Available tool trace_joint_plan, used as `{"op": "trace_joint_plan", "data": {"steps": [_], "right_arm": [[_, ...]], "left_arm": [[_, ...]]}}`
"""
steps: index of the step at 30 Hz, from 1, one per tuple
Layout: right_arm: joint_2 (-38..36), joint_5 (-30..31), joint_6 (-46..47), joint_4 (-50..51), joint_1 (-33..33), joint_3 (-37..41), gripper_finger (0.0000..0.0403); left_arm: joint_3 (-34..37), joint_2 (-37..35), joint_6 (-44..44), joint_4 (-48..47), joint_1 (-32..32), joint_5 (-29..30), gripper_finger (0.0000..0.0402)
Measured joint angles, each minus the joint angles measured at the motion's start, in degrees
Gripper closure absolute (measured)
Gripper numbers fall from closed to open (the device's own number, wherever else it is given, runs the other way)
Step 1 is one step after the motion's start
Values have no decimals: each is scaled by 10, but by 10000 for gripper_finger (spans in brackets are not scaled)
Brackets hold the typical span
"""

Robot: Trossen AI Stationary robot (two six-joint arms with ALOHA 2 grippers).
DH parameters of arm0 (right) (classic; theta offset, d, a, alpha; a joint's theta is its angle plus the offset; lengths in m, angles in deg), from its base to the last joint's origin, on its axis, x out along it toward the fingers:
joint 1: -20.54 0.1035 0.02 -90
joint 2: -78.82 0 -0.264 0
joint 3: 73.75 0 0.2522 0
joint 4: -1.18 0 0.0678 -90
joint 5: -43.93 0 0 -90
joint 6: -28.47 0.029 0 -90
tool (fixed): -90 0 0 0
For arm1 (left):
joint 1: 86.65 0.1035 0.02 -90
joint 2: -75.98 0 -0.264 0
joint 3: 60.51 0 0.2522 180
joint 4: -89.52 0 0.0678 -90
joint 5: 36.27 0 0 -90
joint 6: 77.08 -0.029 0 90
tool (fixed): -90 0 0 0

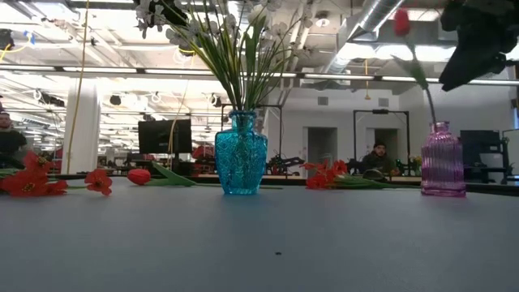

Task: Sort flowers into vase by color
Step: Put the left red flowers into the violet vase

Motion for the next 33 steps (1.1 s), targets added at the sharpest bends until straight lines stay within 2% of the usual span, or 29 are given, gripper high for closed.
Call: {"op": "trace_joint_plan", "data": {"steps": [6, 11, 14, 17, 24, 27, 31, 33], "right_arm": [[12, -31, -34, 4, -19, -17, 201], [24, -143, -42, -1, -23, -37, 205], [41, -210, -42, -2, -13, -57, 208], [64, -248, -43, -6, 8, -82, 212], [114, -281, -63, -12, 97, -137, 216], [130, -281, -77, -27, 131, -147, 216], [146, -280, -88, -58, 156, -147, 216], [158, -280, -85, -78, 163, -147, 216]], "left_arm": [[0, 0, 11, -1, 0, -24, 269], [0, 0, 31, -56, -4, -41, 269], [0, 0, 49, -135, -13, -65, 269], [0, 0, 90, -205, -31, -68, 269], [0, 3, 175, -328, -94, -67, 269], [0, 23, 195, -372, -114, -40, 269], [0, 68, 190, -423, -105, 20, 269], [0, 77, 157, -406, -85, 17, 269]]}}
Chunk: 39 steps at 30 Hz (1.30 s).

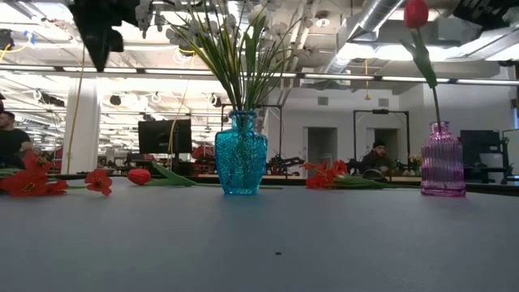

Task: Sort flowers into vase by color
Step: Put the left red flowers into the violet vase

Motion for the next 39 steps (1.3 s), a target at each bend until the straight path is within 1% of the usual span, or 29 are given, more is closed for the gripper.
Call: {"op": "trace_joint_plan", "data": {"steps": [3, 5, 7, 10, 16, 18, 20, 23, 26, 31, 35, 39], "right_arm": [[21, 0, 29, -22, 17, 0, 216], [40, 4, 39, -43, 33, 0, 216], [58, 21, 41, -54, 49, 0, 216], [86, 34, 59, -77, 66, 0, 216], [125, 43, 108, -135, 79, 0, 216], [135, 49, 119, -156, 82, 0, 216], [144, 57, 123, -177, 87, 0, 216], [155, 72, 123, -200, 94, 0, 216], [161, 80, 123, -208, 97, 0, 216], [162, 80, 118, -214, 95, 0, 216], [161, 79, 112, -212, 88, 0, 216], [161, 77, 92, -212, 81, 0, 216]], "left_arm": [[0, -2, -58, 23, 43, -4, 269], [0, 1, -128, 17, 81, 2, 269], [0, 7, -201, 6, 116, 6, 269], [0, 19, -275, 0, 168, 7, 269], [10, 54, -256, 10, 301, -6, 269], [30, 62, -273, 5, 332, -6, 269], [62, 64, -298, 4, 347, -9, 269], [126, 59, -336, 0, 342, -10, 269], [191, 58, -367, 19, 317, -4, 269], [275, 58, -397, 73, 270, 32, 269], [310, 59, -450, 115, 233, 38, 269], [310, 59, -496, 160, 199, 55, 269]]}}
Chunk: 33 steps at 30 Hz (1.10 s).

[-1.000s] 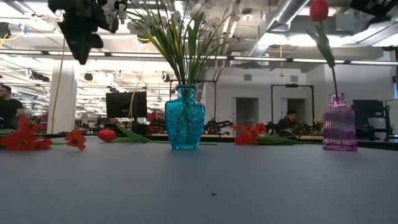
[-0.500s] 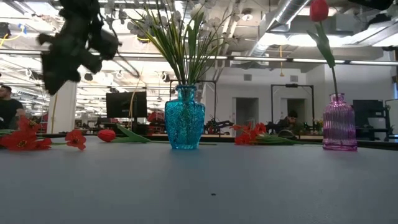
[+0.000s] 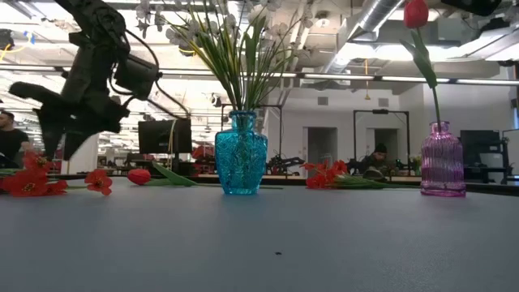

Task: Sort flowers into vase by color
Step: Put the left red flowers into the violet vase

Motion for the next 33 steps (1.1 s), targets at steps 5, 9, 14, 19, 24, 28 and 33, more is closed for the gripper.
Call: {"op": "trace_joint_plan", "data": {"steps": [5, 9, 14, 19, 24, 28, 33], "right_arm": [[0, -6, -4, 0, -4, 0, 216], [0, -17, -2, 0, -1, 0, 216], [0, -17, 0, 1, 4, 0, 216], [0, -17, 5, 0, 5, 0, 216], [0, -17, 16, 0, 5, 0, 216], [0, -17, 35, -1, 6, 0, 216], [0, -17, 40, 1, 10, 0, 216]], "left_arm": [[0, 8, -81, 12, -27, 33, 269], [0, 30, -120, 9, -32, 36, 269], [0, 82, -176, 7, -44, 79, 269], [0, 150, -201, 7, -50, 115, 269], [9, 205, -210, 28, -68, 115, 269], [52, 204, -211, 75, -87, 121, 270], [84, 154, -207, 108, -114, 129, 310]]}}
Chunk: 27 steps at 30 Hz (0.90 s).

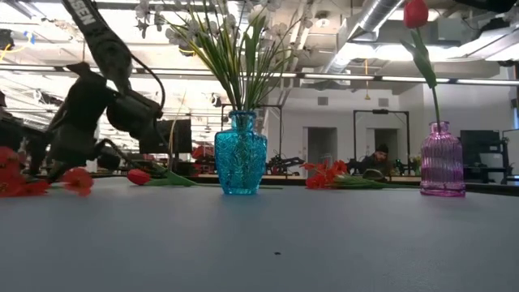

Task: Sort flowers into vase by color
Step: Put the left red flowers into the violet vase

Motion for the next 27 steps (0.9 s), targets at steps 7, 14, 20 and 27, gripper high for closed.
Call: {"op": "trace_joint_plan", "data": {"steps": [7, 14, 20, 27], "right_arm": [[0, 0, -28, 2, -9, 0, 216], [0, -15, -50, 5, -28, 0, 216], [0, -44, -50, 4, -56, 0, 216], [-6, -60, -65, -14, -80, 0, 216]], "left_arm": [[0, -76, 49, 10, 0, -21, 391], [-22, -218, 42, -20, -52, -38, 399], [-32, -323, 27, -34, -107, 37, 399], [-32, -367, 45, -34, -72, 242, 399]]}}
